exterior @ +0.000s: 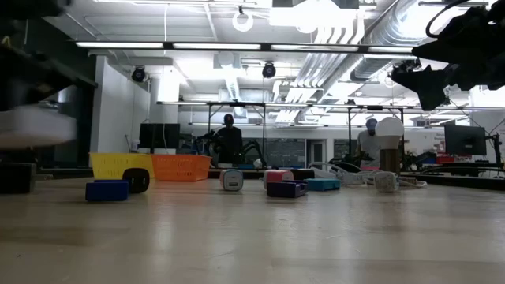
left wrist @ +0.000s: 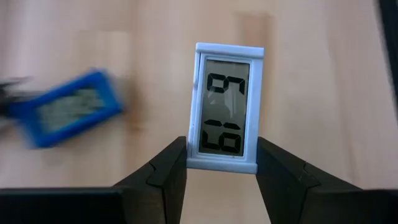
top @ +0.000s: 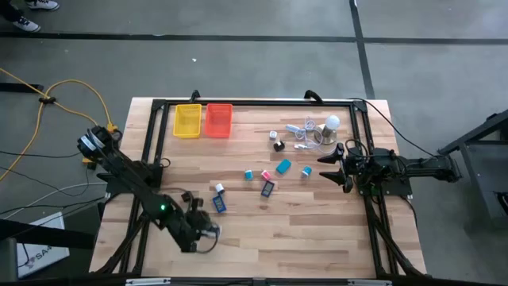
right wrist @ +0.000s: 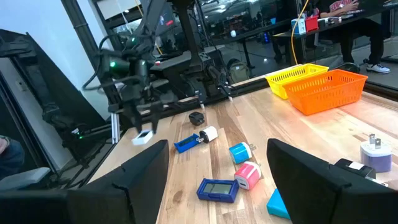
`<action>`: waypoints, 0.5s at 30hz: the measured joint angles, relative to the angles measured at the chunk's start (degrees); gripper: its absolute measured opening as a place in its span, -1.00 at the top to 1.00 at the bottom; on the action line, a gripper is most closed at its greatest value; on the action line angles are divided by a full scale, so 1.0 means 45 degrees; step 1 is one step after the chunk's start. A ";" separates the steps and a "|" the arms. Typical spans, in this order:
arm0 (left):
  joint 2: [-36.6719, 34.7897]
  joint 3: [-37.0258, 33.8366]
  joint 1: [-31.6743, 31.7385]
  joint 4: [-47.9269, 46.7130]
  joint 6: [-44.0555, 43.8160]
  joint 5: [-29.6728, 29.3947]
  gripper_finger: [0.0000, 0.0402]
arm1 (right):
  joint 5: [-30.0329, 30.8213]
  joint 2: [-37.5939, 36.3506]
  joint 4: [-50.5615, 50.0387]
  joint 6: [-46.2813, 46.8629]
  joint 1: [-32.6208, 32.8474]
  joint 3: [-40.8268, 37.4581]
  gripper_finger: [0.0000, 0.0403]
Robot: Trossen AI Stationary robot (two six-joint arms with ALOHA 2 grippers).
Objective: Pick & Place Office items
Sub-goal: Put the white digital clock into the yellow basket
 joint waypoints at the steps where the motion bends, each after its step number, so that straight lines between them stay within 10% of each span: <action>1: -0.0305 0.0000 0.0268 -0.0414 -0.0190 -0.0218 0.23 | 0.0000 -0.0002 -0.0003 0.0002 -0.0004 0.0002 -0.28; 15: -0.2616 0.0005 0.5779 -0.2841 -0.0325 -0.0748 0.21 | 0.0000 0.0000 -0.0005 0.0005 0.0000 0.0000 -0.28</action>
